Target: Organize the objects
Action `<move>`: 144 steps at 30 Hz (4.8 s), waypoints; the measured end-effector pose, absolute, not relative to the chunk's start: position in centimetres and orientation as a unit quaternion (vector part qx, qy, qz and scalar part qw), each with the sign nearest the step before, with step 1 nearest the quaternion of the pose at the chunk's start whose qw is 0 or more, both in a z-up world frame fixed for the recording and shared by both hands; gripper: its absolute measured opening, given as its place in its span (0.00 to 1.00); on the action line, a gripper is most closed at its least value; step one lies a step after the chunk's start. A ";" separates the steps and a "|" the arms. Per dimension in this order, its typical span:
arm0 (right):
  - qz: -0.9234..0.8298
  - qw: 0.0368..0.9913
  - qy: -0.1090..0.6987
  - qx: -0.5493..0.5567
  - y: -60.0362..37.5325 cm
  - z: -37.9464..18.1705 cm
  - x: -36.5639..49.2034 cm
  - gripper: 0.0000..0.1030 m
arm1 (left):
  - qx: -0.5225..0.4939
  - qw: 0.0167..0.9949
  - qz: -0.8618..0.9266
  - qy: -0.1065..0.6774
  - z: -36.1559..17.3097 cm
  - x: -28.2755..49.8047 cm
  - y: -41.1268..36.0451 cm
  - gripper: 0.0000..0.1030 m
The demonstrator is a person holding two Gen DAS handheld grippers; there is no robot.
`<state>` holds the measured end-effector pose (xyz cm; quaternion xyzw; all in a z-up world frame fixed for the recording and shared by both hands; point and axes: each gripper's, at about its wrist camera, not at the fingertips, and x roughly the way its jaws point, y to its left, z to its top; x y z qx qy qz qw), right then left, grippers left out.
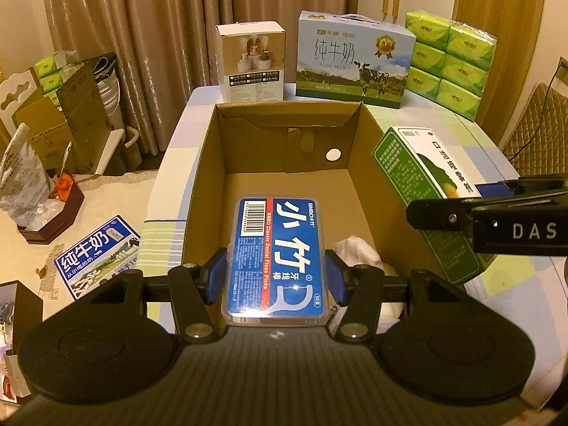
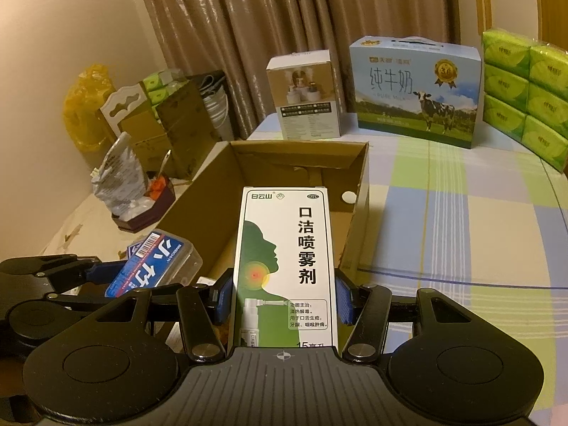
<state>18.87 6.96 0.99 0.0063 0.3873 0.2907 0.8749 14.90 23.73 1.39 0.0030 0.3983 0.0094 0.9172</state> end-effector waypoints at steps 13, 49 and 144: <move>0.287 0.874 0.392 0.015 6.6 0.3 19.9 0.51 | -0.004 0.910 0.005 0.414 -0.8 17.7 24.3 0.51; 0.255 0.884 0.391 0.028 1.2 4.3 9.8 0.98 | -0.038 0.935 0.023 0.353 6.0 6.5 22.9 0.99; 0.208 0.883 0.420 -0.001 -4.2 2.6 1.7 0.98 | -0.039 0.920 0.043 0.388 4.8 -2.8 16.7 0.99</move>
